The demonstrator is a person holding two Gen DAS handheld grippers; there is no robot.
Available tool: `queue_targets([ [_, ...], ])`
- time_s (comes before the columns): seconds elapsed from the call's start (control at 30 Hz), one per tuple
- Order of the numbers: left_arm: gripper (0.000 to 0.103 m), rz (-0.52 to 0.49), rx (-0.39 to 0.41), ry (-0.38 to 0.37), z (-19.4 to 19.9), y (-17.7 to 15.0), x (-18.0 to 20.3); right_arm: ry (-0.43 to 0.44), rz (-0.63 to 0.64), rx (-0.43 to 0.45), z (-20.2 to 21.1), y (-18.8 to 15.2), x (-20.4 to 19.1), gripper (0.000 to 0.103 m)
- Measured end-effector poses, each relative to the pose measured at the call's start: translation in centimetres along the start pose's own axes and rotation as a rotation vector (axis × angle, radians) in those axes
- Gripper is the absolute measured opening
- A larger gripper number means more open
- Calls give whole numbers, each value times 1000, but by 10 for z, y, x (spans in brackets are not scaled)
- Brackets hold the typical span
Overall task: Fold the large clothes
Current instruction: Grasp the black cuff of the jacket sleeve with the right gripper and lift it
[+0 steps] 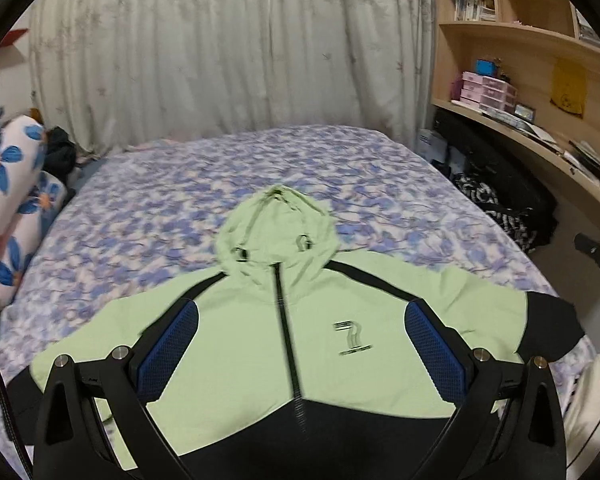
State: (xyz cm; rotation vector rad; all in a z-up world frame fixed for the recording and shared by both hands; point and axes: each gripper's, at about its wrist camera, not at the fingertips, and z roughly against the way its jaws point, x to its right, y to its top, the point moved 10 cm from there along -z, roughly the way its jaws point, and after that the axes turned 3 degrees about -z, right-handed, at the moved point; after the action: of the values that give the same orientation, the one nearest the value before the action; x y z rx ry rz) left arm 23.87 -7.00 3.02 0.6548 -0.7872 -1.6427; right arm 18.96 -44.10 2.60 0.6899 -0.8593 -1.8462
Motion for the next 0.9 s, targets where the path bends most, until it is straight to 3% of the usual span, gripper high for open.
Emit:
queue_targets([
  [0.1,102,3,-32,-27,-24,-2,13,-99,-24,-51,-28,-4,42,69],
  [0.2,102,-31,-38,-9,-50,-8,25,-183,-50,-146,-61,-20,92,69],
  [0.47,100,11,-159,-74,-126,-36,57,-277,-255,-384,-119,-89,202,69],
  [0.53,93,41,-196,-49,-143,-45,58,-306,-309,-411,-124,-101,224,69],
  [0.7,93,46,-255,-19,-172,-63,65,-331,-459,-458,-124,-126,264,69],
  [0.9,93,59,-295,-36,-189,-76,76,-321,-491,-467,-127,-136,270,69],
])
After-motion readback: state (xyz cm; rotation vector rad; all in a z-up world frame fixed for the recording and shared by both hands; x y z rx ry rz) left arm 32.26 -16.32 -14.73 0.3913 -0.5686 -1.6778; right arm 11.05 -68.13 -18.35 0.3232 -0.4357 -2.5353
